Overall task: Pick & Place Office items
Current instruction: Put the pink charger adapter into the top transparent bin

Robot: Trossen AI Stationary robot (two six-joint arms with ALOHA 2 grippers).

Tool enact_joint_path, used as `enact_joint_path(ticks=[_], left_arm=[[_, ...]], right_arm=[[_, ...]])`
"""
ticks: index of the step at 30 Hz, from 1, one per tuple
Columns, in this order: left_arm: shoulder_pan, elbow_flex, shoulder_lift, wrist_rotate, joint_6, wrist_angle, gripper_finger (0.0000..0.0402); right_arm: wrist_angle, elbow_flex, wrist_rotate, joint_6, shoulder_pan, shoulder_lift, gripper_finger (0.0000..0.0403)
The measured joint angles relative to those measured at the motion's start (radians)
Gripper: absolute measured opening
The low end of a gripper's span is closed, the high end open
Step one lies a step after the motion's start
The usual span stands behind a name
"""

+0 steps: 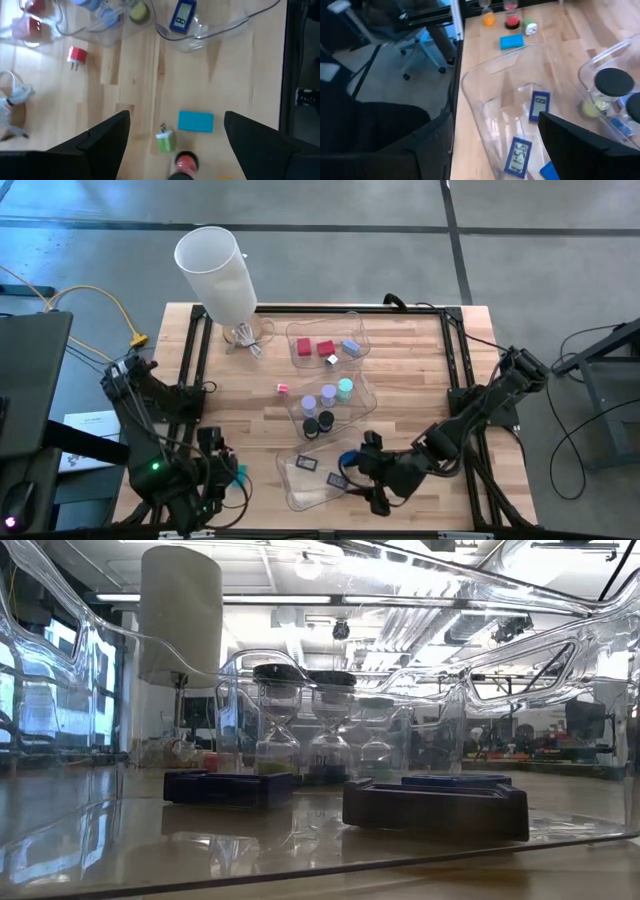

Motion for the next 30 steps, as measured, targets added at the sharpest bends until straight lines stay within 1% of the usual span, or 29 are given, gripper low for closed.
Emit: enact_joint_path(ticks=[3, 10, 14, 17, 20, 26, 30], left_arm=[[-0.014, 0.000, 0.013, 0.001, -0.067, 0.003, 0.0315], [-0.026, 0.000, 0.052, 0.009, -0.202, 0.007, 0.0315], [-0.023, 0.000, 0.089, 0.068, -0.315, 0.008, 0.0315], [-0.001, 0.000, 0.107, 0.109, -0.338, 0.002, 0.0315], [0.023, 0.000, 0.123, 0.120, -0.284, -0.015, 0.0315], [0.058, 0.000, 0.143, 0.116, 0.014, -0.013, 0.0314], [0.093, -0.006, 0.141, 0.093, 0.164, -0.016, 0.0314]], right_arm=[[0.004, 0.000, 0.000, 0.029, -0.017, 0.000, 0.0284], [0.029, 0.000, -0.001, 0.027, -0.030, 0.000, 0.0284], [0.064, 0.000, -0.001, 0.024, -0.031, 0.000, 0.0284], [0.067, 0.000, -0.002, 0.024, -0.030, 0.000, 0.0284], [0.067, 0.000, -0.007, 0.028, -0.030, 0.000, 0.0284], [0.067, 0.000, -0.053, 0.023, -0.030, 0.000, 0.0284], [0.067, 0.000, -0.054, 0.023, -0.030, 0.000, 0.0284]])
